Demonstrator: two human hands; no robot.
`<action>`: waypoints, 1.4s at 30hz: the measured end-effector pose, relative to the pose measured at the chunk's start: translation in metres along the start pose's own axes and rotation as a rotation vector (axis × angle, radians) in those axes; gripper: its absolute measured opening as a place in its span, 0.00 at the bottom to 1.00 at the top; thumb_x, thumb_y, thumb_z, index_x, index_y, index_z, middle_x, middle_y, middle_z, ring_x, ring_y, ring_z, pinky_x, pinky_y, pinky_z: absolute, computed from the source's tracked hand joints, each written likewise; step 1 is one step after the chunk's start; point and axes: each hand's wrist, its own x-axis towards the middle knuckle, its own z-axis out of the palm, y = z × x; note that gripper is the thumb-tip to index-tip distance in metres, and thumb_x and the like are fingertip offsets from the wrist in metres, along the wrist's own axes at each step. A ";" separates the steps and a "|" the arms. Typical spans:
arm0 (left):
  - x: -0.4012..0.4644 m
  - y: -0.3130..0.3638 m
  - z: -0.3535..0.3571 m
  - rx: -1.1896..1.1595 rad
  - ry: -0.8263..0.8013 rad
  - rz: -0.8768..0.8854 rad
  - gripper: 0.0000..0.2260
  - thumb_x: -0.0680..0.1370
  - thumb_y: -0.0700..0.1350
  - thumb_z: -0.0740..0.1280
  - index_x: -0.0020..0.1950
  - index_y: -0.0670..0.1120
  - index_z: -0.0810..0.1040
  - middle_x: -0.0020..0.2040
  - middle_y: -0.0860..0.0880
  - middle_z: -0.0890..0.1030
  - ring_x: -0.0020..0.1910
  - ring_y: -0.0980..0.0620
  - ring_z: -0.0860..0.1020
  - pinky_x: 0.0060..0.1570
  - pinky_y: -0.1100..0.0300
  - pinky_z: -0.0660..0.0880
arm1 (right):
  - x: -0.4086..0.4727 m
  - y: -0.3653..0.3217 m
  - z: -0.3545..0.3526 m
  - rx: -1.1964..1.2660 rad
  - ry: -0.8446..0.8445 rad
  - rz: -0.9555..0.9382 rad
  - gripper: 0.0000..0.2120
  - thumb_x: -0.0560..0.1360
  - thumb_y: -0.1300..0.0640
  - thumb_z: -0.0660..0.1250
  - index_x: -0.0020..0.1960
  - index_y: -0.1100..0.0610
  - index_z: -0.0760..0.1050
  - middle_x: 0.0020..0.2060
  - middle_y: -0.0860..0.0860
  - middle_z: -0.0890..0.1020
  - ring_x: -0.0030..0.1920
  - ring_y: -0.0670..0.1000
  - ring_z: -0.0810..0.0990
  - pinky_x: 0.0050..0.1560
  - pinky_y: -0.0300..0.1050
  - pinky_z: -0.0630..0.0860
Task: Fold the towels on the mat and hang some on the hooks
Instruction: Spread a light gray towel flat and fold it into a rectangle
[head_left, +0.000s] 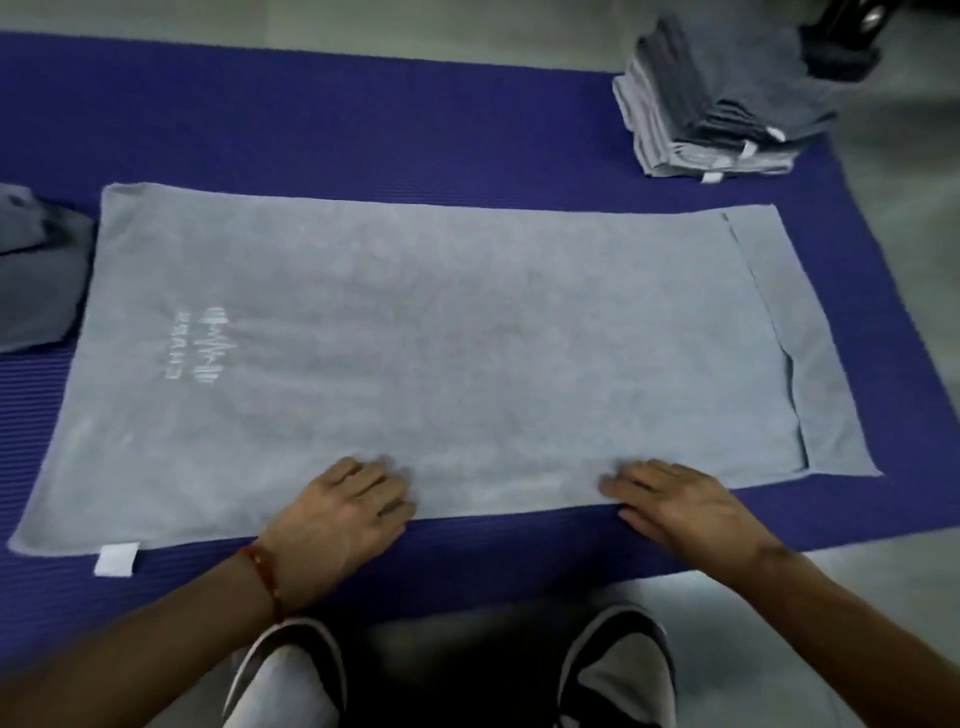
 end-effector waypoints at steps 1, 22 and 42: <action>0.005 0.002 -0.001 0.017 0.001 0.014 0.04 0.77 0.46 0.71 0.49 0.49 0.82 0.51 0.48 0.82 0.51 0.44 0.81 0.48 0.53 0.78 | -0.001 -0.001 0.001 0.012 -0.001 0.003 0.16 0.78 0.50 0.62 0.60 0.53 0.82 0.54 0.52 0.83 0.51 0.56 0.85 0.51 0.50 0.83; 0.051 -0.003 -0.007 0.083 -0.058 0.055 0.15 0.74 0.50 0.60 0.50 0.46 0.83 0.56 0.42 0.82 0.49 0.39 0.81 0.46 0.45 0.74 | -0.056 0.030 -0.002 0.166 0.404 0.723 0.07 0.79 0.57 0.69 0.56 0.55 0.82 0.49 0.51 0.83 0.47 0.52 0.81 0.51 0.45 0.76; 0.307 -0.053 0.030 0.025 -0.230 -0.451 0.24 0.82 0.64 0.37 0.79 0.69 0.42 0.83 0.50 0.44 0.80 0.34 0.43 0.68 0.21 0.47 | -0.069 0.174 -0.033 0.429 0.754 1.526 0.20 0.78 0.49 0.69 0.66 0.57 0.74 0.58 0.53 0.77 0.53 0.55 0.78 0.54 0.49 0.73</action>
